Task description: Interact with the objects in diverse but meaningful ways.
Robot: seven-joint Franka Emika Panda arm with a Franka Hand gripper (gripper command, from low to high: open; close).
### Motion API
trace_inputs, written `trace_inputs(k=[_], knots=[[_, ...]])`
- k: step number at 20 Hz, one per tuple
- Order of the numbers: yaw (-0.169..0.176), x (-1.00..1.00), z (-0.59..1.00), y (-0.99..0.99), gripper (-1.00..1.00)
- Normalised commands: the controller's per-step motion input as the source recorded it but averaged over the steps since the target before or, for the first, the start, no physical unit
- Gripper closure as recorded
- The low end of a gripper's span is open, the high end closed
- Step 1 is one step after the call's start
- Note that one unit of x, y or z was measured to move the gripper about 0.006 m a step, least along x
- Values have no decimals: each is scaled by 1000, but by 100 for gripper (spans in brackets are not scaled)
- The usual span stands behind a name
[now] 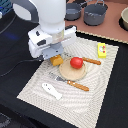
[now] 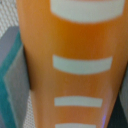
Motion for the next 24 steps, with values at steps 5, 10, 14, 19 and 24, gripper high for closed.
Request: trace_inputs(k=[5, 10, 14, 19, 24], knots=[[0, -359, 519, -46, -100], [0, -550, 148, -57, -100], [0, -563, 170, -48, -100], [-20, -279, 611, -491, -100], [0, -10, 763, -903, -100]])
